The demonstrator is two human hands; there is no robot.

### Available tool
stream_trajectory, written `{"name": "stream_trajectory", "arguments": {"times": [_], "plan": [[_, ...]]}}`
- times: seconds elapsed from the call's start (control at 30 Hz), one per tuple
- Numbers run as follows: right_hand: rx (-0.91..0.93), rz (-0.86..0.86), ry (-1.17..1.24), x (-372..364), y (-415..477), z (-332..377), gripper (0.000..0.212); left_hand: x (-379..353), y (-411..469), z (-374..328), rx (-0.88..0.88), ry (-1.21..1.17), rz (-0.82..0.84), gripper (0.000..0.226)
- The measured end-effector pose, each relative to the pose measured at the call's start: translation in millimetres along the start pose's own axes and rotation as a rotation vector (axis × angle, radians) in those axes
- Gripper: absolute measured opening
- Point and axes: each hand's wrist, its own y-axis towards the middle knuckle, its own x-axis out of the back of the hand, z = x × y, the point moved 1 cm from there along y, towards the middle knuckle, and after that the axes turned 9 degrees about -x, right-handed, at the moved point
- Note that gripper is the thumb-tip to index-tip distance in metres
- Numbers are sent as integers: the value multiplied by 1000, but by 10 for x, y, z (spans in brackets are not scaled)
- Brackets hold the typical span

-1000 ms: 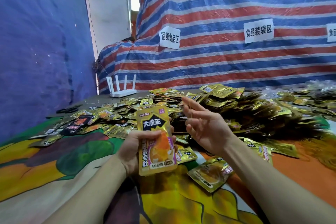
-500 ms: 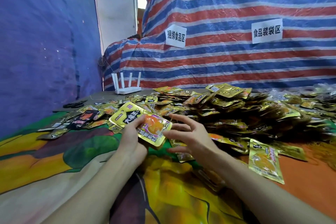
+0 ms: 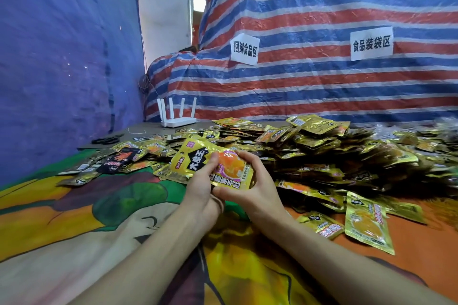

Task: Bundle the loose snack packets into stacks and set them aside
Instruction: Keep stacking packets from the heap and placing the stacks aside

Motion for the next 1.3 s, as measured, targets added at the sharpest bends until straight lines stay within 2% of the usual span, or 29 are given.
{"name": "stream_trajectory", "arguments": {"times": [0.17,0.37,0.43,0.53,0.63,0.77,0.87,0.97,1.03,1.1,1.2,1.3], "plan": [[64,18,-15,-88,-28,-34,83,20,29,-72,23,-78,-32,40],[71,-97,-60,10,11,23,84,23,41,0,-6,48,49,41],[50,-94,-60,42,26,26,74,38,46,0,-15,87,54,37],[-29,-185,70,97,80,38,41,52,42,33,-17,169,49,27],[-59,-291,121,197,142,65,32,40,32,59,-33,211,42,25],[-144,-43,-155,256,146,83,36,20,3,65,-25,274,84,34],[-163,57,-178,259,137,114,27,22,-14,48,-48,290,73,54],[-152,32,-145,266,125,201,26,43,-15,21,-96,282,44,68],[-120,-27,-125,280,133,301,28,60,9,15,-136,237,71,55],[-90,-106,-131,322,185,443,29,74,45,11,-194,217,26,42],[-9,-262,-340,425,399,704,32,142,78,12,-261,257,-122,30],[144,-416,-801,526,789,966,33,192,88,7,-288,248,-191,26]]}}
